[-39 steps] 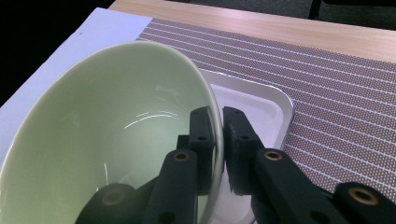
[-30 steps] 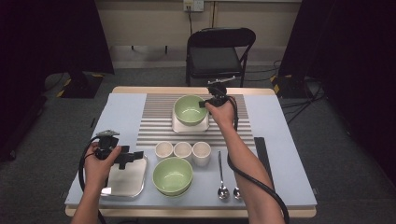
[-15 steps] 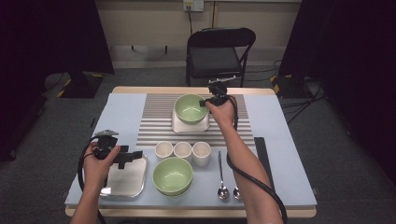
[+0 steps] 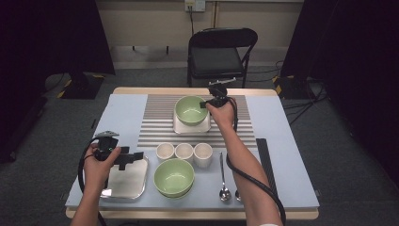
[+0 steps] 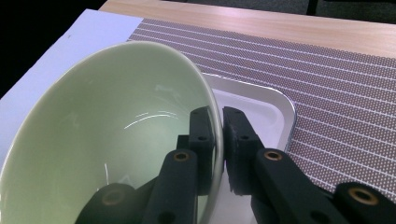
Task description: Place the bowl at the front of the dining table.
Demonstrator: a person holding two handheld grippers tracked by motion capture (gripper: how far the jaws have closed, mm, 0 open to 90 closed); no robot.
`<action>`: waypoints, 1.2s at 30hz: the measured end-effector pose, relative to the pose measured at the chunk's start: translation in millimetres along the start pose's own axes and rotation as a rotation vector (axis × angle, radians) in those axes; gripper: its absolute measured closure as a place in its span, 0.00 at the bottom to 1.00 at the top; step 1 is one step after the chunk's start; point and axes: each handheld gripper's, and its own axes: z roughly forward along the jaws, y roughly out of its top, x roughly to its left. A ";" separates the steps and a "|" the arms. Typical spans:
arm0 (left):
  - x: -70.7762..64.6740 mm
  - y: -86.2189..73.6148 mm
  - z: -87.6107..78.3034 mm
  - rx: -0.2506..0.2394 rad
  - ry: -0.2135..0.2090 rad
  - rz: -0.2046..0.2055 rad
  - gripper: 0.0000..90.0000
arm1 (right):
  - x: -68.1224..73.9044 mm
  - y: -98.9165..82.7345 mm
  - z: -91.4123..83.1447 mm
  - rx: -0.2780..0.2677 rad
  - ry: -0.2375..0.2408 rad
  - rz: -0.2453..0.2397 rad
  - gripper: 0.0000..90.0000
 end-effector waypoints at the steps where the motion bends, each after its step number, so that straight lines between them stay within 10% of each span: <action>1: 0.1 0.0 -0.3 0.000 0.002 0.001 0.23 | 0.1 -0.4 0.9 0.000 0.001 0.000 0.92; 36: 1.8 -0.6 -1.5 -0.006 0.003 0.003 0.24 | -7.0 -1.1 16.1 0.002 -0.005 0.008 0.92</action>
